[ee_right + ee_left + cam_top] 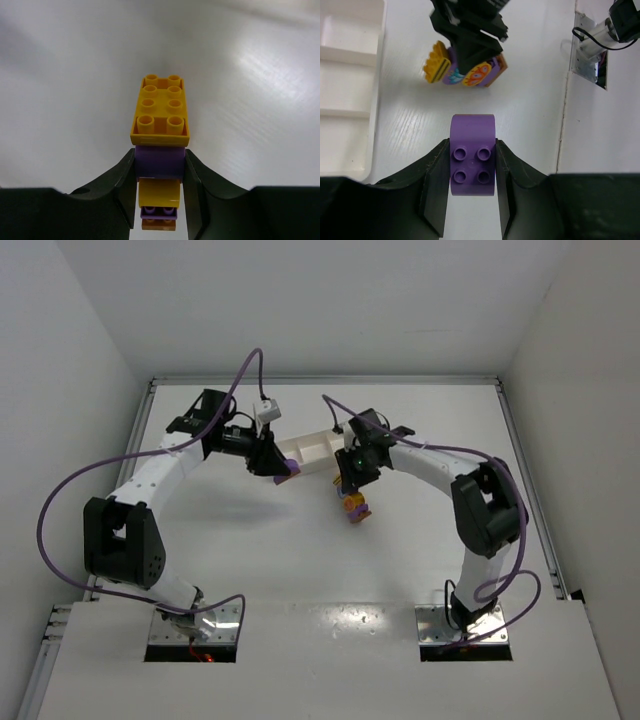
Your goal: Sort the legos into containers by color
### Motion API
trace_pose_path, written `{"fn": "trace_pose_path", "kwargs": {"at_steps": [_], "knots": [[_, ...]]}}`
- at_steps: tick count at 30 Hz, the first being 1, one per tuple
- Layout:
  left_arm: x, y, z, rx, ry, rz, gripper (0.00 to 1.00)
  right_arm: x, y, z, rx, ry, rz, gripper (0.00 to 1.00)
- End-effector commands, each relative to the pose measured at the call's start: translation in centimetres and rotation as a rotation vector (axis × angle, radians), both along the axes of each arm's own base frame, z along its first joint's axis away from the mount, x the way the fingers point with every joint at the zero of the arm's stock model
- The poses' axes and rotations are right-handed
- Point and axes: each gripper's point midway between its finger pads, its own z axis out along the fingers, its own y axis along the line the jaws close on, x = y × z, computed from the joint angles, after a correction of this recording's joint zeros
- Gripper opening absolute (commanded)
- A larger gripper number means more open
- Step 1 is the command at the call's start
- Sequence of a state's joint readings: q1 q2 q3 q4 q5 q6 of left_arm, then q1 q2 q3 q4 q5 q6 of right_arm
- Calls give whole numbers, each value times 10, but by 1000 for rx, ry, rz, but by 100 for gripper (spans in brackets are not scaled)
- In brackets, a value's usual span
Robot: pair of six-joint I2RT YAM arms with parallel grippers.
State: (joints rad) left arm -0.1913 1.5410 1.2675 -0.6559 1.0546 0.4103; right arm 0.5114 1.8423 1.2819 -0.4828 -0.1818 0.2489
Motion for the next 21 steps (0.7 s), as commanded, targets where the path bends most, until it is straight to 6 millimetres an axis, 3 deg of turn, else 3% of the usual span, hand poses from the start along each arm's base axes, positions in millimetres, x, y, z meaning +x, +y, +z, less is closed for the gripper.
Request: {"fn": "trace_pose_path", "kwargs": {"at_steps": [1,6,10,13,14,17,21], "knots": [[0,5,5,-28,-37,-9,5,-27,-14,-8,-148,81,68,0],[-1,6,0,-25,-33,-12,5,-47,-13,-18,-229,82,155,0],[-1,5,-1,-31,-23,-18,5,-58,-6,-23,-268,50,201,13],[-3,5,-5,-29,-12,-18,5,-65,-3,-26,-285,47,222,27],[-3,5,-5,-29,-12,-18,5,-65,-3,-26,-285,47,223,40],[-5,6,-5,-28,-21,-21,5,-63,6,-20,-272,10,233,59],[-6,8,-7,-35,-10,-18,5,-64,13,3,-209,-65,238,66]]}}
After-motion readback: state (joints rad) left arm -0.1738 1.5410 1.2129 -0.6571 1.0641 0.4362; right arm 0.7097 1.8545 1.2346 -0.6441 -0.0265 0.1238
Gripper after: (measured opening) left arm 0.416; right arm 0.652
